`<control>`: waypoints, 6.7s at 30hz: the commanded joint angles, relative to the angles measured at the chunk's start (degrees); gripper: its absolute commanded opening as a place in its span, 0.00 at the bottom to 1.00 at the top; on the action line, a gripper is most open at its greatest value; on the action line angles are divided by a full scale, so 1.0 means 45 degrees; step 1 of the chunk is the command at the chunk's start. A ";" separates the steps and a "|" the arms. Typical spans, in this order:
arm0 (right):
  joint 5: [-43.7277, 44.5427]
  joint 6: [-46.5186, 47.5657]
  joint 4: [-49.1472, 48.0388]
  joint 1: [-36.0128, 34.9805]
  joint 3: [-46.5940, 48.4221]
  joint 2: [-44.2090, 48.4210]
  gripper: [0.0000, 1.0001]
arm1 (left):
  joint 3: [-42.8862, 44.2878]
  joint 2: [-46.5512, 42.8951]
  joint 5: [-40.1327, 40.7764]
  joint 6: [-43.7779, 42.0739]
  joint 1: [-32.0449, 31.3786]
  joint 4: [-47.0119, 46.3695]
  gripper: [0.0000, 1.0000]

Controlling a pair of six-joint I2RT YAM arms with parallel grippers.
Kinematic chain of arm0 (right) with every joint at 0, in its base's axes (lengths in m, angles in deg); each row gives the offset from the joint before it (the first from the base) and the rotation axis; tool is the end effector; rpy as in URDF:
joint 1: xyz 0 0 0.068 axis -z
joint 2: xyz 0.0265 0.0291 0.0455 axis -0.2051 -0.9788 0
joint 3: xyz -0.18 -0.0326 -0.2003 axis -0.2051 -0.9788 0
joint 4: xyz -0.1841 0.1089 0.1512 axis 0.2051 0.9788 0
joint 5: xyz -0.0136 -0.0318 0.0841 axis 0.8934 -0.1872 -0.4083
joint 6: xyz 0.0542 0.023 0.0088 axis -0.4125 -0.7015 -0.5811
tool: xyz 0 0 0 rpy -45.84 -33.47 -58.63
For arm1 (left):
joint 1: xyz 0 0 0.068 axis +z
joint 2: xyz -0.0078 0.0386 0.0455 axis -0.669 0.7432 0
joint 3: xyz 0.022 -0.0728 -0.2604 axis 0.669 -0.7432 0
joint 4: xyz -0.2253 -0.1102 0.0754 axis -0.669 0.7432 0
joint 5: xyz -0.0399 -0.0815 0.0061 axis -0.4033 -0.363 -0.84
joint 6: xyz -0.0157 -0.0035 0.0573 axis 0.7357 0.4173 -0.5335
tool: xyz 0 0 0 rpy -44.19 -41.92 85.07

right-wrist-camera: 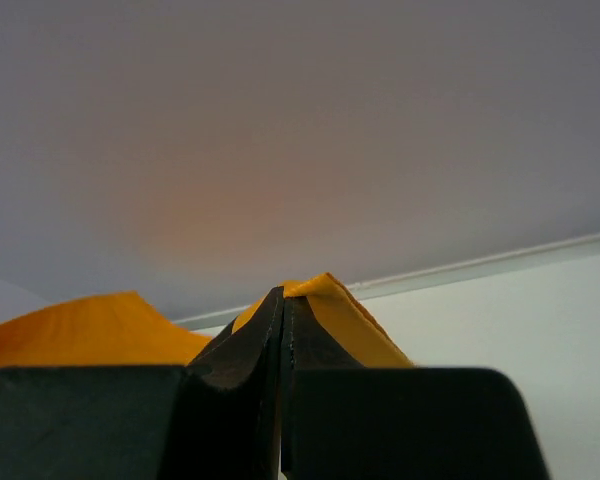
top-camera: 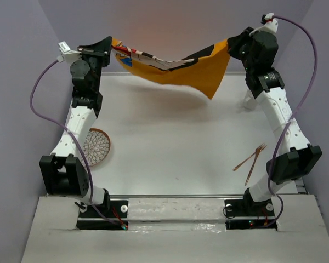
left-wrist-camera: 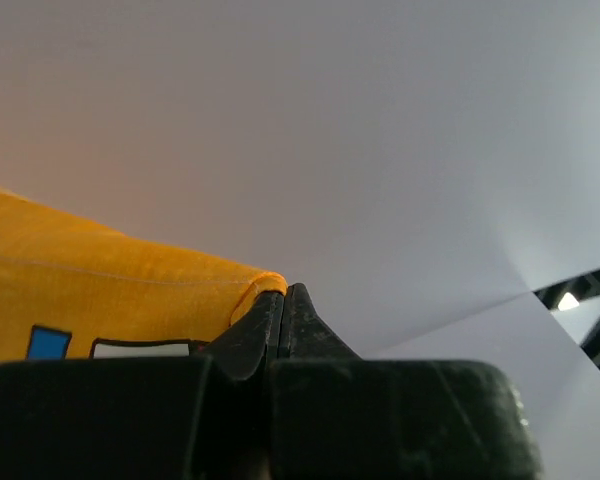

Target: Set the dinner table for one person

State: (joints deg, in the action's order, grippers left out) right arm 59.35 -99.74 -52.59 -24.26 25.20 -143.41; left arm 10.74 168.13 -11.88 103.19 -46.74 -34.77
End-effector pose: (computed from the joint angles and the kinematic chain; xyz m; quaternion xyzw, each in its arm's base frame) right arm 0.3752 0.0758 0.4829 0.1435 0.6906 0.1867 0.6838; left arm 0.3554 -0.0306 0.4469 -0.2912 0.4557 -0.5277 0.6550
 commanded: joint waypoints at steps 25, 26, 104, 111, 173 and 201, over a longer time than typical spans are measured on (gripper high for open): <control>-0.0980 -0.1723 -0.4463 0.0105 -1.5020 0.2743 0.00 | -1.3379 -0.5183 -0.0532 -0.0897 0.0959 -0.3980 0.99; -0.0592 -0.1646 -0.4307 0.0105 -1.5098 0.2918 0.00 | -1.3263 -0.5727 -0.0531 -0.1382 0.0959 -0.3358 0.99; -0.1468 0.4528 0.0519 -1.0422 -0.2419 -0.7240 0.04 | -0.8183 -1.4189 0.1422 -1.2657 -0.1971 0.5730 0.99; -0.1193 0.2927 0.0225 -1.0538 -0.2619 -0.7196 0.04 | -0.8164 -1.4150 0.1422 -1.2657 -0.1893 0.5750 0.99; -0.0195 -0.0221 -0.0378 -0.4346 -1.2426 0.3171 0.62 | -0.8164 -1.4346 0.1422 -1.2579 -0.1932 0.5789 0.99; -0.6409 -0.3734 -0.3662 -1.0012 0.2143 -1.0865 0.69 | -0.8027 -1.3974 0.1851 -1.2305 -0.1190 0.5398 0.99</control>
State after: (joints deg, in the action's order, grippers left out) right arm 31.76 -113.29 -71.63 -68.54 27.60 -187.70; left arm -26.12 104.70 -3.90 48.07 -52.41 -6.73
